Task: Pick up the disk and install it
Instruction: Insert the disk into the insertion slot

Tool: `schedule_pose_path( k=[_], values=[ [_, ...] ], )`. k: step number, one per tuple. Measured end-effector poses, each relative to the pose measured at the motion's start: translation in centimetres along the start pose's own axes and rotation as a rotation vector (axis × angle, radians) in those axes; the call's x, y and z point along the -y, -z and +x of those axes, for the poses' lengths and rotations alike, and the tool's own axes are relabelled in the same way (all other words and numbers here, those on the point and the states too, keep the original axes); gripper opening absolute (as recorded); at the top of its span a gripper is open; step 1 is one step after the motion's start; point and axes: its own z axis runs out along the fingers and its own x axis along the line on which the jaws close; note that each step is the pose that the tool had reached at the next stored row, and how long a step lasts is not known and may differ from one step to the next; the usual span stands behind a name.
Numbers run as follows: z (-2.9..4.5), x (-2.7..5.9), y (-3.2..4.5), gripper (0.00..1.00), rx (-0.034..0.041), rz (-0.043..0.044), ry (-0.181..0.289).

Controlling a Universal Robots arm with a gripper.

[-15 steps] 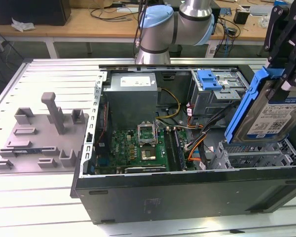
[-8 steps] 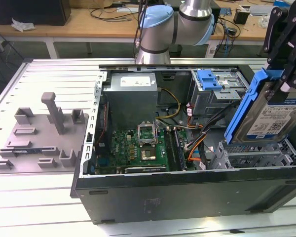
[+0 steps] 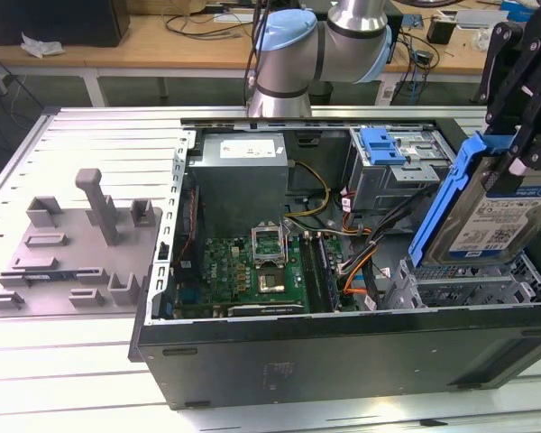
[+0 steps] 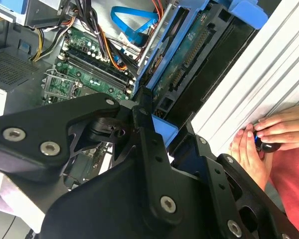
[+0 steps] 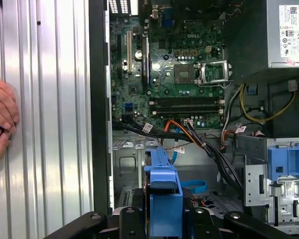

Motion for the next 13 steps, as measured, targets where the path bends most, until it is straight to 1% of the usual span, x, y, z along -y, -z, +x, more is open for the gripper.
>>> schedule_pose_path(
  k=[2, 13],
  values=[
    [0.0, 0.11, -0.3, 0.36, 0.0, 0.0, 0.0],
    [0.08, 0.17, -0.74, 0.36, 0.0, 0.0, 0.0]
  ],
)
